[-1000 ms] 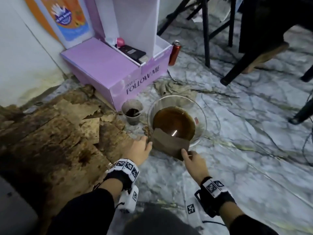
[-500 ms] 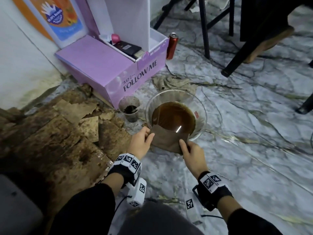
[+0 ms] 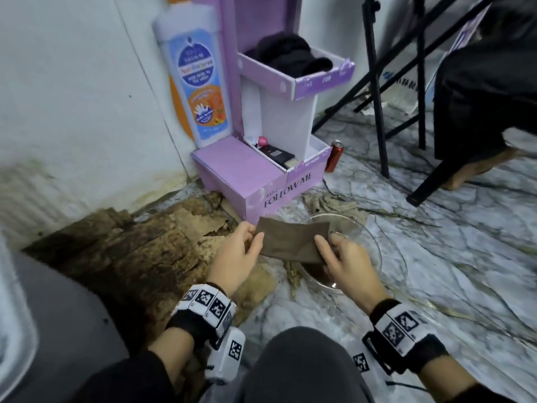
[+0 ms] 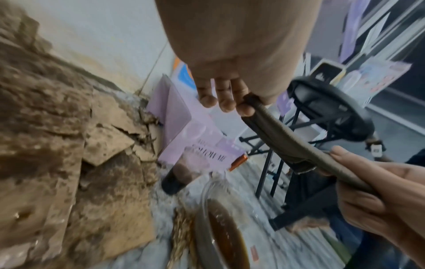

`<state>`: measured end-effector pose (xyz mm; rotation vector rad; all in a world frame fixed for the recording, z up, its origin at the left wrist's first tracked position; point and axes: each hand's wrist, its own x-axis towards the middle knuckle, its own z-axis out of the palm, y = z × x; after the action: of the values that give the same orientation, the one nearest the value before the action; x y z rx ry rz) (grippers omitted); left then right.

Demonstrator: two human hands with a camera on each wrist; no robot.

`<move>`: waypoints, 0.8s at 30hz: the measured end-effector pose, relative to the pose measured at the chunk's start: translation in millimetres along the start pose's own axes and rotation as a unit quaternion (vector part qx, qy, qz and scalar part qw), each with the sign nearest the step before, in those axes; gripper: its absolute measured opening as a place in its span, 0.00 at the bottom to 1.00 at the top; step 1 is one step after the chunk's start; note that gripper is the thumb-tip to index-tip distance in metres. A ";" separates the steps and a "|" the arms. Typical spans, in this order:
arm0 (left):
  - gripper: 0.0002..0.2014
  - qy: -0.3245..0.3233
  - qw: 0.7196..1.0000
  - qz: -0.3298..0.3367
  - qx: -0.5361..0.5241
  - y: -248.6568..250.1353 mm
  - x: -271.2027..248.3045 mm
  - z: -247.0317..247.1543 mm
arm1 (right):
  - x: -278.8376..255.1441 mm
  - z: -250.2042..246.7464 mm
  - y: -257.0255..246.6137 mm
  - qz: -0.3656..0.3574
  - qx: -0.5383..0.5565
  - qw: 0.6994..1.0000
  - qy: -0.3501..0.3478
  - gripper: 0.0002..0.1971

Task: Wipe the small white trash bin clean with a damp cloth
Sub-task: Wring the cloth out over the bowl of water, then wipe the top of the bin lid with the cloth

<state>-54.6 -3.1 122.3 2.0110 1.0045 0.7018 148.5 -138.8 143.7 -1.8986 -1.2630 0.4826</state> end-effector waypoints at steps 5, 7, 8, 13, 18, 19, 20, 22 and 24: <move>0.08 0.093 0.996 0.014 0.006 34.5 -22.9 -76.1 | 12.4 -9.1 -79.0 -0.088 -0.022 0.996 -0.021 0.25; 0.07 0.132 0.991 0.016 0.022 45.6 -35.2 -106.2 | 12.0 -9.3 -112.0 -0.119 -0.020 0.992 -0.034 0.24; 0.07 0.150 0.988 0.016 0.030 50.3 -42.3 -121.2 | 11.4 -8.2 -128.3 -0.138 -0.026 0.989 -0.041 0.24; 0.10 0.205 0.977 0.002 0.059 66.2 -90.8 -192.3 | 4.6 3.2 -205.1 -0.211 -0.036 0.973 -0.089 0.20; 0.10 0.264 0.962 -0.025 0.070 63.9 -157.6 -254.2 | -7.8 43.8 -268.0 -0.280 -0.042 0.948 -0.145 0.22; 0.10 0.273 0.958 -0.033 0.079 60.5 -170.7 -265.7 | -10.5 55.5 -279.1 -0.296 -0.053 0.942 -0.151 0.23; 0.08 0.284 0.954 -0.040 0.086 57.3 -183.3 -276.3 | -14.2 67.2 -290.4 -0.309 -0.061 0.935 -0.163 0.24; 0.06 0.305 0.945 -0.058 0.098 46.3 -207.7 -294.8 | -23.5 91.0 -310.4 -0.324 -0.067 0.923 -0.197 0.23; 0.05 0.322 0.937 -0.080 0.111 31.4 -230.8 -307.5 | -34.7 117.0 -323.5 -0.317 -0.076 0.913 -0.244 0.20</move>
<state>-392.3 -88.5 288.2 1.8832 1.6674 1.2445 -138.3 -60.5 320.1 -1.3910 -2.1948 0.5295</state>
